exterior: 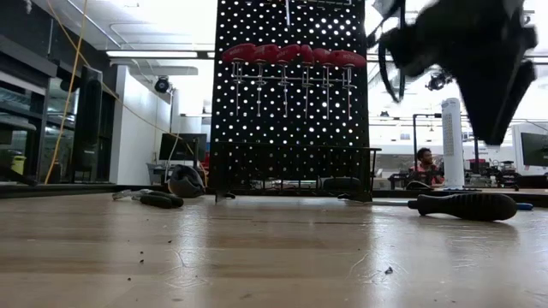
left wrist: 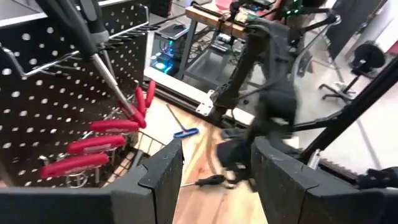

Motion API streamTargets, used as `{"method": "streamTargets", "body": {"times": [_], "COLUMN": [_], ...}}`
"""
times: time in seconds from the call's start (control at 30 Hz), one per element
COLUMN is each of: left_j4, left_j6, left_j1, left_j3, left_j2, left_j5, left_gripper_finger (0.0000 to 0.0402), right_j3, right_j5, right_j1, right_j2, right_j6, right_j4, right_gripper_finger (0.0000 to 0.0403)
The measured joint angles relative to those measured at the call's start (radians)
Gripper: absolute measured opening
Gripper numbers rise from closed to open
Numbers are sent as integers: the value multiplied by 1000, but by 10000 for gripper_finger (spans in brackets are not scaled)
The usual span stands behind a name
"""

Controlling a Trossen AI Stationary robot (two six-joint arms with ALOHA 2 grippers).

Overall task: Hang tools onto peg board
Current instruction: Hang the black screwdriver on the peg board

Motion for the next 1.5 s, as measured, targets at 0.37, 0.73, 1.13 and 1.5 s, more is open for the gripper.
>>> {"method": "streamTargets", "body": {"times": [0.37, 0.73, 1.13, 1.5], "left_j4": [38, 39, 16, -17], "left_j6": [-65, -103, -13, 106], "left_j1": [0, 0, 0, 14], "left_j3": [0, 0, 0, -1], "left_j2": [0, 21, 81, 243], "left_j5": [17, 19, 44, -6], "left_gripper_finger": [173, 173, 173, 173], "right_j3": [-87, -294, -223, 424], "right_j5": [-5, -45, -48, 495], "right_j1": [-77, -80, 13, 170], "right_j2": [29, 37, 45, 30], "right_j6": [-166, -70, -101, -30], "right_j4": [78, 351, 305, -157], "right_gripper_finger": [151, 151, 97, 86]}}
